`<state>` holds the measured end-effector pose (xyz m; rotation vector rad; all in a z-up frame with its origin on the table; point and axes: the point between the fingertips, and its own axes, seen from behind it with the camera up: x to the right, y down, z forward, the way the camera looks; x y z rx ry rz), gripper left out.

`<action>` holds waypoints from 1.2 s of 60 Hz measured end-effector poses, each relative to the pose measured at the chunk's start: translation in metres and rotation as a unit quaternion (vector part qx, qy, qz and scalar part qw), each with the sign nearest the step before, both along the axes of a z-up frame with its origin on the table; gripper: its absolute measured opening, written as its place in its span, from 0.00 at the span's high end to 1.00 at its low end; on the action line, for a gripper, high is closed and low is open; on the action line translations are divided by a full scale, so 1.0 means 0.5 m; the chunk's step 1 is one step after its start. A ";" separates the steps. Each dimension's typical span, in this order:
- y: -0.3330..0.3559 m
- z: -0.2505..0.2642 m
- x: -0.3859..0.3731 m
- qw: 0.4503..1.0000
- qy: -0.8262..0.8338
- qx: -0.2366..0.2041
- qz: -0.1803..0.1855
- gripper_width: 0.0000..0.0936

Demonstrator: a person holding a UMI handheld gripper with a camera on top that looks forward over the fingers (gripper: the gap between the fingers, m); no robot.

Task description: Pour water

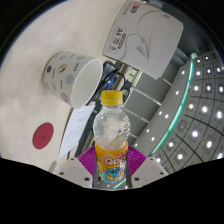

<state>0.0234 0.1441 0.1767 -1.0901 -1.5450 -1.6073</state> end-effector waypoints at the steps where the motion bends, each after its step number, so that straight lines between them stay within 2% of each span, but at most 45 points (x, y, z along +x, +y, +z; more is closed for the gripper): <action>1: -0.001 -0.004 0.000 1.000 0.001 -0.004 -0.003 0.59; 12: -0.003 0.006 -0.003 0.999 0.048 -0.013 -0.016 0.59; 23: -0.020 0.066 0.004 0.967 0.252 -0.014 -0.042 0.59; 30: -0.038 0.107 0.004 0.905 0.423 -0.020 -0.048 0.59; 34: -0.046 0.104 -0.006 0.853 0.518 -0.047 -0.041 0.59; 37: -0.052 0.089 -0.008 0.810 0.581 -0.070 -0.040 0.59; 46: -0.045 0.007 0.025 0.672 0.731 -0.102 -0.066 0.59; 50: -0.048 -0.029 0.047 0.624 0.769 -0.122 -0.067 0.59; 60: -0.044 -0.139 0.067 0.559 0.810 -0.159 -0.076 0.59; 68: -0.043 -0.224 0.080 0.533 0.822 -0.178 -0.092 0.57; 69: -0.037 -0.212 0.079 0.527 0.829 -0.171 -0.076 0.57; 72: -0.035 -0.214 0.078 0.525 0.832 -0.168 -0.063 0.57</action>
